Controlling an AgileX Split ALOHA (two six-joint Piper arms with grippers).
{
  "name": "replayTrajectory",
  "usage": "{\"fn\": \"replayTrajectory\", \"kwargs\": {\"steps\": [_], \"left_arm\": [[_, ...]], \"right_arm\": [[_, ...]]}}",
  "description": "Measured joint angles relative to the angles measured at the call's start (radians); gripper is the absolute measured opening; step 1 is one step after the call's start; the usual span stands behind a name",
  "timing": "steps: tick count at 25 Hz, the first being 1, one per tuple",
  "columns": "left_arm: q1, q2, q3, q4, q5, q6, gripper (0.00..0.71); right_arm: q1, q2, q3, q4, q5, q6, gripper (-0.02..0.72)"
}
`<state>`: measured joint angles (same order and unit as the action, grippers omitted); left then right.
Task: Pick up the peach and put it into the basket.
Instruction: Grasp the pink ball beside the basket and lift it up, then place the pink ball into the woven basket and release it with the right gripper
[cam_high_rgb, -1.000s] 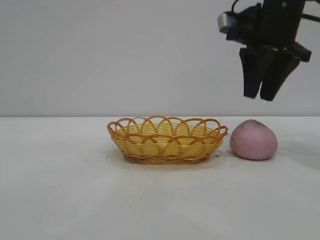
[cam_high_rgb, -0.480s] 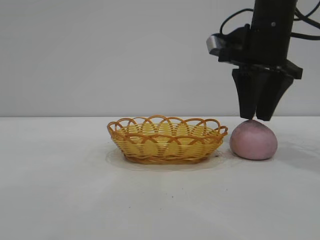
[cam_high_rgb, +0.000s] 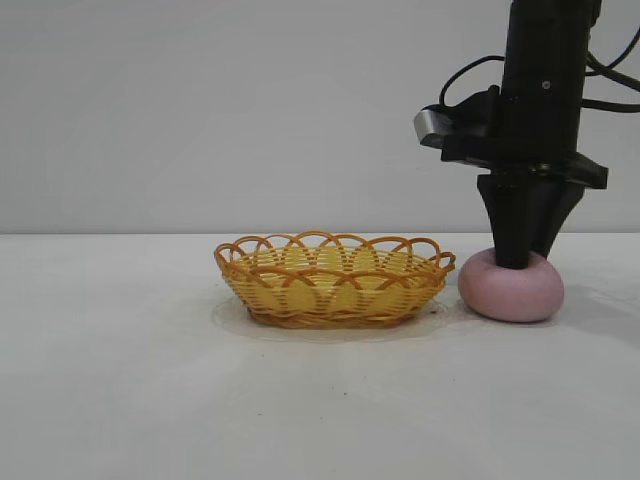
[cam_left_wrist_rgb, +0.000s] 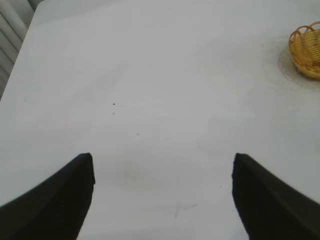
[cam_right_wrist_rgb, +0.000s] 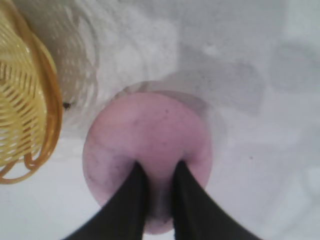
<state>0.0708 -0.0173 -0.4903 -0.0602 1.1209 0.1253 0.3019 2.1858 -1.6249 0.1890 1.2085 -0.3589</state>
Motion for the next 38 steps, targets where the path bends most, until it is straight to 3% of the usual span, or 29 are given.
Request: {"fn": "replayTrajectory", "kwargs": {"steps": [1, 18, 28, 38], "left_arm": [[0.000, 0.000, 0.000, 0.000, 0.000, 0.000, 0.504], [0.000, 0.000, 0.000, 0.000, 0.000, 0.000, 0.504], [0.000, 0.000, 0.000, 0.000, 0.000, 0.000, 0.504], [0.000, 0.000, 0.000, 0.000, 0.000, 0.000, 0.504]], "right_arm": [[0.000, 0.000, 0.000, -0.004, 0.000, -0.003, 0.000], [0.014, -0.160, -0.126, -0.031, 0.020, 0.003, 0.000], [0.222, -0.141, -0.130, -0.020, 0.022, -0.021, 0.000], [0.290, -0.055, -0.130, -0.012, 0.022, -0.021, 0.000]]}}
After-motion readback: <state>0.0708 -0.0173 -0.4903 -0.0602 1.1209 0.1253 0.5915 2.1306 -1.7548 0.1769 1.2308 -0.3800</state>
